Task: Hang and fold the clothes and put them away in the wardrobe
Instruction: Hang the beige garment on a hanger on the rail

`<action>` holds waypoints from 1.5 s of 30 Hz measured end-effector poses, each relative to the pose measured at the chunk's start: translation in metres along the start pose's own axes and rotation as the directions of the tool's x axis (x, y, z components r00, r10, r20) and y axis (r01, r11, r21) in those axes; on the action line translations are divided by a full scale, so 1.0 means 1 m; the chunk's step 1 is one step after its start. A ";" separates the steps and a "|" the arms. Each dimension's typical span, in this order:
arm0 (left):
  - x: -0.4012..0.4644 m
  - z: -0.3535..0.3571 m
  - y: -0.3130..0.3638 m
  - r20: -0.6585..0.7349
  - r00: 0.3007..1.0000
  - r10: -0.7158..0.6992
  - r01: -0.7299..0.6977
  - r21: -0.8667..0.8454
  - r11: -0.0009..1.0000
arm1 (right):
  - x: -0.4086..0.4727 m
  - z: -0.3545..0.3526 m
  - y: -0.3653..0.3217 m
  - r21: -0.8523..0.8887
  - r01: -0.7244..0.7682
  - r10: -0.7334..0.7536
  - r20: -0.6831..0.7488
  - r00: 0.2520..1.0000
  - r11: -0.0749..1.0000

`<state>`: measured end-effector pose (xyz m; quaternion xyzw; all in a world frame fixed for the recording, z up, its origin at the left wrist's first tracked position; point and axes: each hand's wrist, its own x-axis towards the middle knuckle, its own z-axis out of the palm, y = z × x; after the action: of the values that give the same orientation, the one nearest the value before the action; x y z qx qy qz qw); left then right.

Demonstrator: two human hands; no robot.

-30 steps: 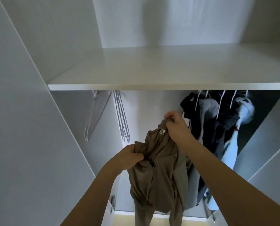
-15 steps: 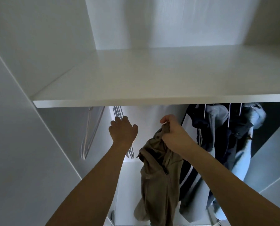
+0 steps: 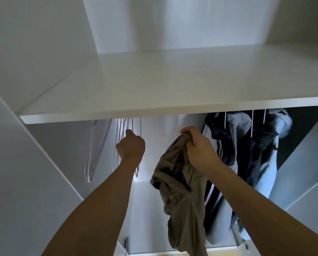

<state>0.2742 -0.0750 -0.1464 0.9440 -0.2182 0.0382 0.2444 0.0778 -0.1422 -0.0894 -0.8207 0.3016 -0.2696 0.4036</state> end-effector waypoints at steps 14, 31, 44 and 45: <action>-0.133 -0.066 -0.045 0.026 0.969 0.246 -0.228 -0.293 0.928 | 0.000 -0.019 0.024 -0.417 -0.050 -0.043 -0.212 0.976 0.908; -0.358 -0.273 -0.024 -0.081 0.981 0.174 -0.170 0.051 0.984 | -0.040 -0.060 -0.011 -0.070 -0.232 0.240 0.147 0.960 0.970; -0.353 -0.276 -0.022 -0.060 0.966 0.253 -0.243 0.128 0.961 | -0.111 -0.063 -0.075 -0.087 -0.064 0.073 0.108 0.991 0.994; -0.351 -0.278 -0.024 -0.053 0.966 0.254 -0.246 0.123 0.961 | -0.116 -0.065 -0.079 -0.063 -0.074 0.080 0.098 0.992 0.995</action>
<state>-0.0223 0.2149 0.0243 0.9195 -0.3248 0.1137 0.1900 -0.0227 -0.0534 -0.0128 -0.8326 0.3203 -0.2029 0.4038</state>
